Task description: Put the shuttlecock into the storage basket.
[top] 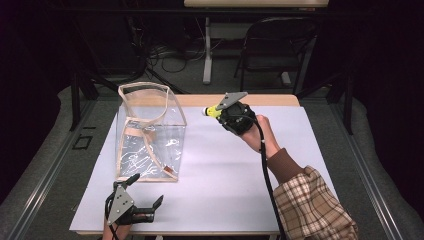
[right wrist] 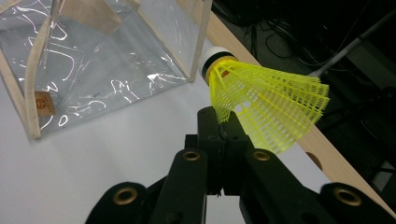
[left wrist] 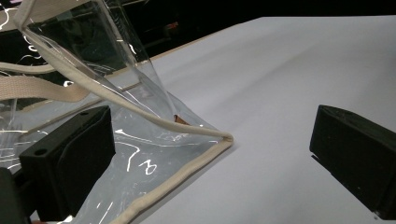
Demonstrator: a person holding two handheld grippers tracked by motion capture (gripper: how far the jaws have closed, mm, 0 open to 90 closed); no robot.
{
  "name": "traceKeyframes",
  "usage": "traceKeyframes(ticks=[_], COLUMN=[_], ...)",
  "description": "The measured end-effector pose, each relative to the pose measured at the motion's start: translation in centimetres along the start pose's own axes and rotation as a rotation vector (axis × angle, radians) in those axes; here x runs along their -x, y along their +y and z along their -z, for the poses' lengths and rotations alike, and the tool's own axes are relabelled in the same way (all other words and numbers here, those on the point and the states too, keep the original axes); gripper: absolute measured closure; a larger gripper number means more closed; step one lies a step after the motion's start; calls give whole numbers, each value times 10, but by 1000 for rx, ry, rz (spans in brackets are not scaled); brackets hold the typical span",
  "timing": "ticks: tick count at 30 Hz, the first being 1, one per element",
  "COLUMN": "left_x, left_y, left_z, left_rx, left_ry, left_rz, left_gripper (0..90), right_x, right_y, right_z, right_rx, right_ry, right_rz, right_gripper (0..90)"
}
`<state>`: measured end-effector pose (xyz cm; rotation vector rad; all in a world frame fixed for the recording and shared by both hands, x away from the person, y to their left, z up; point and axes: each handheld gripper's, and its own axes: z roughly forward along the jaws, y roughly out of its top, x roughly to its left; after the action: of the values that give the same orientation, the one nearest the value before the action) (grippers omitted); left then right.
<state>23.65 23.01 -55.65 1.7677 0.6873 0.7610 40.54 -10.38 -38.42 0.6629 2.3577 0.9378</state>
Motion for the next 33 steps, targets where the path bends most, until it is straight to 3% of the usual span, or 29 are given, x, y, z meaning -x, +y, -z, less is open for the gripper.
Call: traceKeyframes(ticks=[21,33], left_x=[0,0], left_y=[0,0], left_z=[0,0], left_rx=[-1,2], left_ry=[-1,-2], left_rz=[-1,1], left_gripper=[1,1], right_x=[-3,-2], right_y=[10,25], right_z=[-6,-6], right_rx=[-9,0], right_ry=[4,9], right_rz=[36,47], right_gripper=[898,899])
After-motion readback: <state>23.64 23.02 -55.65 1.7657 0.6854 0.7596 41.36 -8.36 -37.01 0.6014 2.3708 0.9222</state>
